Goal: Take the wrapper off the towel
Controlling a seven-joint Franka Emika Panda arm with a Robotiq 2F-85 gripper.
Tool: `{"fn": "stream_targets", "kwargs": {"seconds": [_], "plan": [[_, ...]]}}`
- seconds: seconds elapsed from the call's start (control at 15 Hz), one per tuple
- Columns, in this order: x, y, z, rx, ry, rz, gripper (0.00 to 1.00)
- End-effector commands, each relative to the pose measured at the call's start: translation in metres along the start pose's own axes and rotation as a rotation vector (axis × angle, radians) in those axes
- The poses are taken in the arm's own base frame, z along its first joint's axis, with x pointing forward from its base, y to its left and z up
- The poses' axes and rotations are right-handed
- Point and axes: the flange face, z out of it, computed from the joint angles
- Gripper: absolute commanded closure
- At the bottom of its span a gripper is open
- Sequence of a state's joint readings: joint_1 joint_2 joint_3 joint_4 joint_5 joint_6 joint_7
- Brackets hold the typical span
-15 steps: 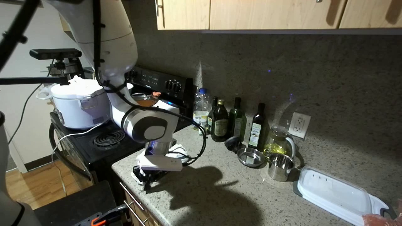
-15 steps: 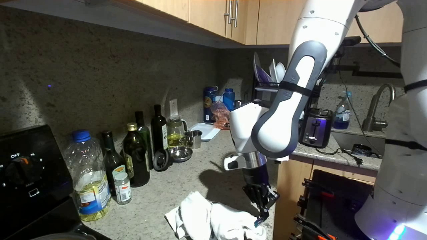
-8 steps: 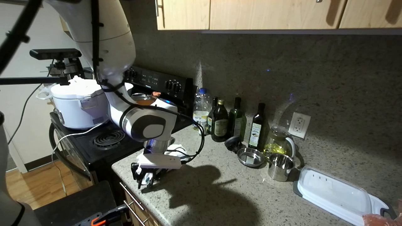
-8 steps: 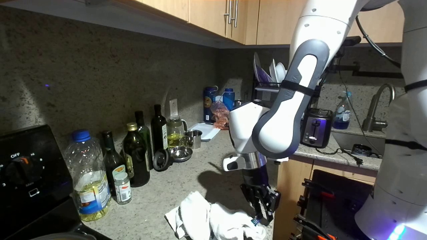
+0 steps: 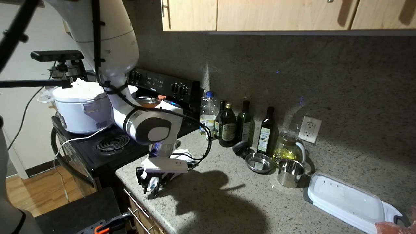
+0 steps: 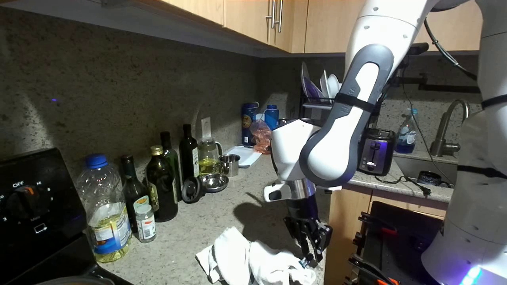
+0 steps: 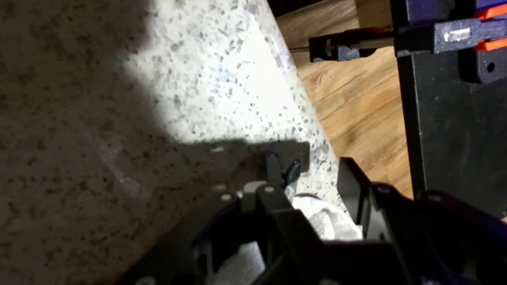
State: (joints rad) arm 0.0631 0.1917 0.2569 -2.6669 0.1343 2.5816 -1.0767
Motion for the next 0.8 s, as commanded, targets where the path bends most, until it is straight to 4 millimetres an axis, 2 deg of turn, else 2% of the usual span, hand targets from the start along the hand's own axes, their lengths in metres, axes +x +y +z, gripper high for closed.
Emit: {"fn": "stream_targets", "kwargs": {"seconds": [0.0, 0.07, 0.13, 0.73], "plan": [[0.0011, -0.0023, -0.0049, 0.001, -0.010, -0.002, 0.87], [0.0013, -0.0024, -0.0046, 0.000, -0.012, -0.001, 0.96], [0.0017, -0.0030, -0.0047, -0.002, -0.016, 0.001, 0.99], [0.0069, -0.0078, -0.0056, 0.005, -0.049, 0.028, 0.99]]}}
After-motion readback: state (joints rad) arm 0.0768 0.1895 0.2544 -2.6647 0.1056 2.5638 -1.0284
